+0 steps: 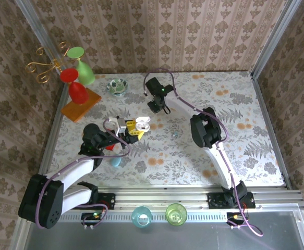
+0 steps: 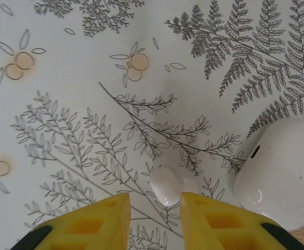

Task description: Insert wireless bluetooth earbuds into charging case

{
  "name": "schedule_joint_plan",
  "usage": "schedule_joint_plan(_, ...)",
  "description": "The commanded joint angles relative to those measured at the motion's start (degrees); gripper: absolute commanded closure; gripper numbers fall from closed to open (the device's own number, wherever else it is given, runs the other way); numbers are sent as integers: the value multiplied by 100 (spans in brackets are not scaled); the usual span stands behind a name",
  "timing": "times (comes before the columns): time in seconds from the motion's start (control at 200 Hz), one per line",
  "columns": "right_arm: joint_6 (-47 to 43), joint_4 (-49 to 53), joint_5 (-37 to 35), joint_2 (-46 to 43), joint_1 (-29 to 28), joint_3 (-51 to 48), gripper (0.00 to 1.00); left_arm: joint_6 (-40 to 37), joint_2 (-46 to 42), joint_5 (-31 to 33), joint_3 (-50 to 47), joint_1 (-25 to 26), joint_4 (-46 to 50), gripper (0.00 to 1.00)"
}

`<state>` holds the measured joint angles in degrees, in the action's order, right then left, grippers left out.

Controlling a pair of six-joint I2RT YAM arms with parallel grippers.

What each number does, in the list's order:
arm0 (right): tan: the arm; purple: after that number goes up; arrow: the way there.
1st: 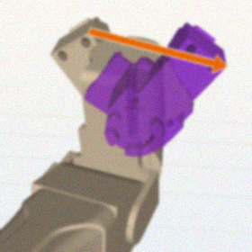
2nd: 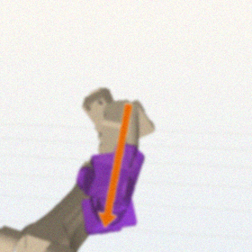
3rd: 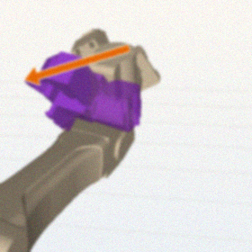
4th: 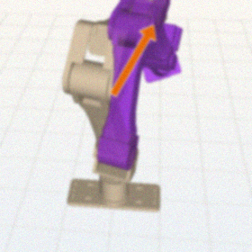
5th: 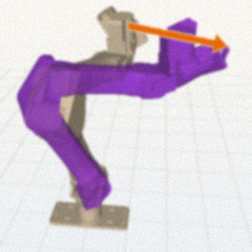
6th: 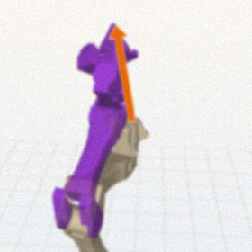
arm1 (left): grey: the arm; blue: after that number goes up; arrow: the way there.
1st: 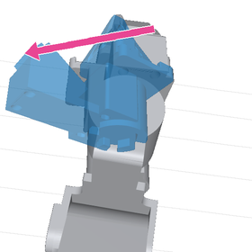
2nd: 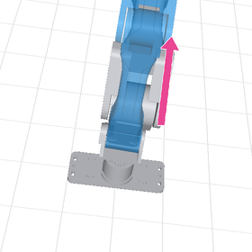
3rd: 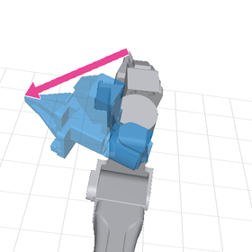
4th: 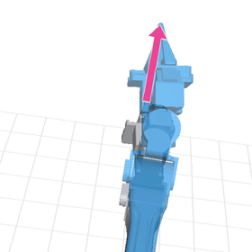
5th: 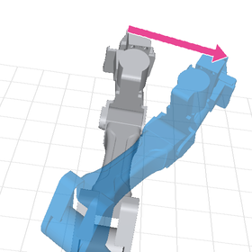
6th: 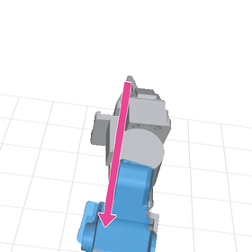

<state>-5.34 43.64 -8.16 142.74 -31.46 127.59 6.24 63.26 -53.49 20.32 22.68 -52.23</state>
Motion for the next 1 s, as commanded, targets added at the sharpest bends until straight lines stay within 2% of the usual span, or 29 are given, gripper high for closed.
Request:
schedule_joint_plan(0.0, -219, 417, -335, 267, -9, 446, 68, -119, 2, 1, -36, -18, -76, 84)
schedule_joint_plan(0.205, -274, 635, -310, 592, -10, 868, 72, -130, 2, -3, -14, -21, -51, 84)
schedule_joint_plan(0.48, -310, 725, -222, 701, -9, 928, 74, -152, 19, 6, 7, -31, -12, 84)
schedule_joint_plan(0.88, -436, 956, -561, 1036, -10, 1281, 74, -157, 41, -3, 34, -27, -16, 84)
schedule_joint_plan(0.995, -402, 989, -567, 994, -9, 1276, 81, -155, 28, 6, 33, -32, 0, 84)
